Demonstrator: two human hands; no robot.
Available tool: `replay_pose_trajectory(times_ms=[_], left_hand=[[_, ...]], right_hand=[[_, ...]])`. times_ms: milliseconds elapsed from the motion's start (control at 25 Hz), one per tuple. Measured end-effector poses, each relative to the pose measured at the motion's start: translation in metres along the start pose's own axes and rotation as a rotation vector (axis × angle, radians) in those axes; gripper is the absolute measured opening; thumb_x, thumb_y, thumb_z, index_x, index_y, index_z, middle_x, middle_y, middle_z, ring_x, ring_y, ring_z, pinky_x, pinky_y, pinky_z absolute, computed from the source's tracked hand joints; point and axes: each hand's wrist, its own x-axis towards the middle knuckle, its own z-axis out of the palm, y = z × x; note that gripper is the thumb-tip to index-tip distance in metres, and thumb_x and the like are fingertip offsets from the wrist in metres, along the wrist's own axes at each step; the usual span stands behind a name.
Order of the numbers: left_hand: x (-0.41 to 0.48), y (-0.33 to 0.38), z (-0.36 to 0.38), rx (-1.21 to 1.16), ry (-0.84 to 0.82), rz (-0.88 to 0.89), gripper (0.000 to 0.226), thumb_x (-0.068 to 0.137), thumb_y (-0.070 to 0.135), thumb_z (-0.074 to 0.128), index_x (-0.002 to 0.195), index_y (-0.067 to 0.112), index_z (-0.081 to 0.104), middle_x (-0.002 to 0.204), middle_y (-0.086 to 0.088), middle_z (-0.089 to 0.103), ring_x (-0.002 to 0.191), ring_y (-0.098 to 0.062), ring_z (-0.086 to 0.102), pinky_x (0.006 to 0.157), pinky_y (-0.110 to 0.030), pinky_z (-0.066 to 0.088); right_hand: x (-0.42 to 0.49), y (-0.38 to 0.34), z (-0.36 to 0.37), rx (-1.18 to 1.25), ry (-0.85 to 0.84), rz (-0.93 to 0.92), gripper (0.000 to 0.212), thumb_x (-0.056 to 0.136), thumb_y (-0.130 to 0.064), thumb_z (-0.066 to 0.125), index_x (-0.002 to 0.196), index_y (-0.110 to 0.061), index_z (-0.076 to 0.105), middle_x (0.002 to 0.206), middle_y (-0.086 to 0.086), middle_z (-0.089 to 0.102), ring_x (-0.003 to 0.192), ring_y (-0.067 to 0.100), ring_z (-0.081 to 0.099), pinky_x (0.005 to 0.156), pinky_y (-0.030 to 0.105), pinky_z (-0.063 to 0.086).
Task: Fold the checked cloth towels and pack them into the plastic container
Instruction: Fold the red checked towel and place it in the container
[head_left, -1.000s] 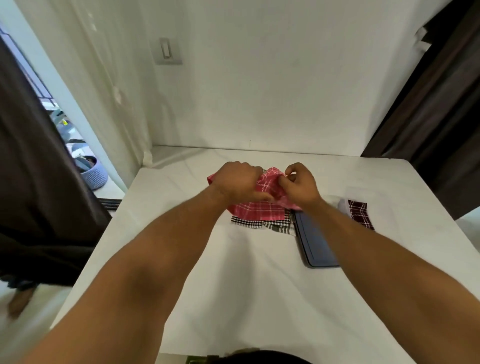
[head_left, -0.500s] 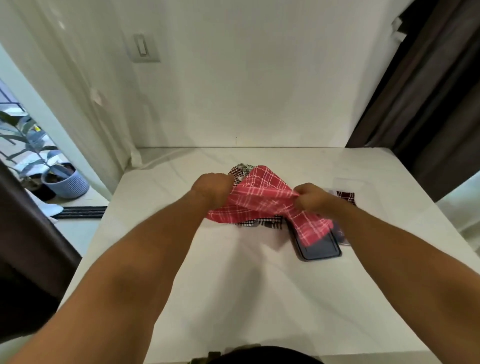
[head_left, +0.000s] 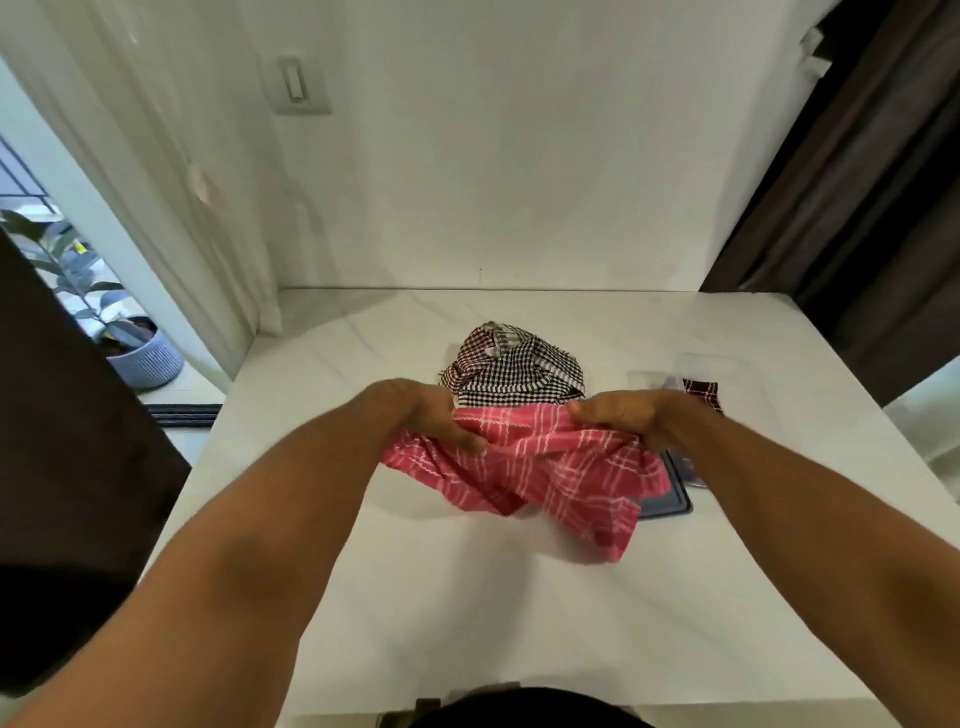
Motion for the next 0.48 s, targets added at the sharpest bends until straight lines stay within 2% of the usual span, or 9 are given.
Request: replay_pose_trajectory(times_ms=[40, 120, 200, 240, 320, 400, 480], left_hand=[[-0.005, -0.004, -0.004, 0.052, -0.035, -0.035, 0.079, 0.043, 0.071, 0.085, 0.106, 0.025, 0.069, 0.101, 0.005, 0.074, 0.085, -0.016, 0.071, 0.083, -0.034, 0.056], [-0.008, -0.009, -0.007, 0.261, 0.012, -0.079, 0.063, 0.054, 0.047, 0.092, 0.107, 0.023, 0.068, 0.101, 0.005, 0.073, 0.084, -0.016, 0.068, 0.077, -0.03, 0.054], [-0.008, -0.003, -0.007, 0.509, 0.269, -0.096, 0.036, 0.075, 0.032, 0.079, 0.105, 0.019, 0.064, 0.097, 0.001, 0.069, 0.086, -0.022, 0.065, 0.079, -0.034, 0.053], [-0.007, 0.0, -0.009, 0.591, 0.432, -0.093, 0.022, 0.083, 0.028, 0.068, 0.102, 0.019, 0.063, 0.097, -0.001, 0.068, 0.09, -0.024, 0.063, 0.083, -0.037, 0.051], [-0.008, -0.002, -0.018, 0.707, 0.775, -0.081, 0.012, 0.085, 0.023, 0.061, 0.096, 0.02, 0.062, 0.094, -0.002, 0.067, 0.096, -0.026, 0.057, 0.091, -0.042, 0.041], [-0.011, -0.005, -0.034, 0.739, 1.072, -0.033, 0.013, 0.083, 0.017, 0.063, 0.096, 0.016, 0.064, 0.093, -0.006, 0.066, 0.098, -0.03, 0.052, 0.094, -0.045, 0.035], [-0.017, -0.003, -0.048, 0.684, 1.278, 0.058, 0.015, 0.081, 0.013, 0.064, 0.095, 0.01, 0.066, 0.095, -0.011, 0.061, 0.099, -0.033, 0.051, 0.096, -0.049, 0.035]], right_hand=[[-0.006, -0.002, -0.001, -0.093, -0.019, 0.055, 0.071, 0.066, -0.052, 0.083, 0.12, -0.008, 0.067, 0.112, 0.016, 0.073, 0.097, 0.031, 0.072, 0.085, 0.041, 0.057], [-0.007, -0.005, 0.005, -0.595, 0.056, 0.187, 0.045, 0.071, -0.033, 0.087, 0.11, -0.017, 0.07, 0.102, 0.005, 0.075, 0.09, 0.024, 0.073, 0.078, 0.035, 0.058], [0.002, -0.01, 0.011, -1.028, 0.331, 0.213, 0.026, 0.08, -0.024, 0.079, 0.104, -0.02, 0.071, 0.091, -0.002, 0.073, 0.081, 0.016, 0.07, 0.073, 0.03, 0.057], [0.004, -0.016, 0.01, -1.068, 0.52, 0.162, 0.02, 0.084, -0.025, 0.073, 0.102, -0.018, 0.071, 0.087, -0.002, 0.071, 0.077, 0.015, 0.068, 0.074, 0.032, 0.058], [0.0, -0.028, -0.001, -0.889, 0.874, 0.011, 0.024, 0.086, -0.033, 0.07, 0.105, -0.017, 0.067, 0.088, 0.0, 0.07, 0.076, 0.017, 0.067, 0.075, 0.035, 0.058], [-0.015, -0.039, -0.017, -0.748, 1.195, -0.188, 0.043, 0.085, -0.035, 0.07, 0.123, -0.018, 0.06, 0.104, 0.006, 0.069, 0.087, 0.028, 0.068, 0.078, 0.038, 0.056], [-0.028, -0.048, -0.03, -0.723, 1.438, -0.364, 0.048, 0.089, -0.029, 0.063, 0.135, -0.019, 0.054, 0.12, 0.01, 0.065, 0.1, 0.036, 0.065, 0.084, 0.043, 0.054]])
